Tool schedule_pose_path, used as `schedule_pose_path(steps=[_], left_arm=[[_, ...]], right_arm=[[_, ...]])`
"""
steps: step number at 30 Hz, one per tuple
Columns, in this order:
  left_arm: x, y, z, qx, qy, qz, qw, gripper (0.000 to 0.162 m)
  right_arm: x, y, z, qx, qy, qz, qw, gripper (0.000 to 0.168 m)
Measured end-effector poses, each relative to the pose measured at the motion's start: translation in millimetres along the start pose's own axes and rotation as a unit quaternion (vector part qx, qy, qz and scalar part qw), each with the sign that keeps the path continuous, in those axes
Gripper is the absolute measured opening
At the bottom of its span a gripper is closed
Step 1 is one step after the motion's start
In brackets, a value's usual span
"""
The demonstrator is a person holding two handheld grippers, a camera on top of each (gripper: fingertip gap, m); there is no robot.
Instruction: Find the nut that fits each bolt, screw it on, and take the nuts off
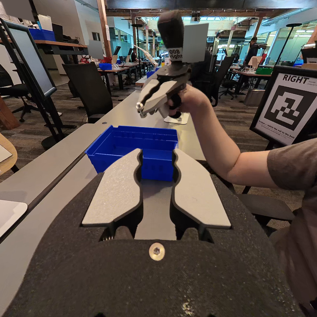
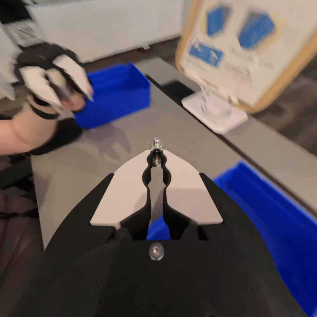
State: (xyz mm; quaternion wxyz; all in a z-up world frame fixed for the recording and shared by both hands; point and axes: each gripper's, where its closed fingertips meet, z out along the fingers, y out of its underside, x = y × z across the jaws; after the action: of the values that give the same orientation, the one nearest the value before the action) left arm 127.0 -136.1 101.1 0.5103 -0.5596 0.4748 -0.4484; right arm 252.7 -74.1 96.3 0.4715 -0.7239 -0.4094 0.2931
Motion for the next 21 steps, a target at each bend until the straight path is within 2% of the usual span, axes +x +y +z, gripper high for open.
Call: schedule_pose_path(steps=[3,5,9,11,13,16,21], left_arm=[[-1.1,4.2,2.8,-0.008,-0.002,0.0,1.0,0.031],[-1.6,7.9,4.7,-0.016,-0.001,-0.002,1.0,0.031],[-4.5,12.8,6.7,-0.024,-0.005,-0.003,1.0,0.031],[-6.5,13.6,6.6,-0.024,-0.007,-0.006,1.0,0.031],[-8.6,14.0,5.9,-0.025,-0.009,-0.008,1.0,0.031],[-10.6,13.8,4.5,-0.024,-0.011,-0.009,1.0,0.031],[-11.4,11.5,1.9,-0.024,-0.013,-0.007,1.0,0.031]], right_arm=[[49.3,65.0,-17.5,-0.121,0.07,0.1,0.985,0.008],[70.0,109.1,-17.6,-0.195,0.08,0.163,0.964,0.008],[82.8,187.1,-8.9,-0.341,0.058,0.234,0.909,0.009],[95.8,219.4,-14.7,-0.41,0.097,0.24,0.875,0.009],[103.2,240.3,-18.7,-0.448,0.116,0.257,0.848,0.009],[103.2,258.5,-15.5,-0.472,0.098,0.261,0.836,0.009],[113.3,270.9,-17.0,-0.493,0.12,0.253,0.824,0.009]])
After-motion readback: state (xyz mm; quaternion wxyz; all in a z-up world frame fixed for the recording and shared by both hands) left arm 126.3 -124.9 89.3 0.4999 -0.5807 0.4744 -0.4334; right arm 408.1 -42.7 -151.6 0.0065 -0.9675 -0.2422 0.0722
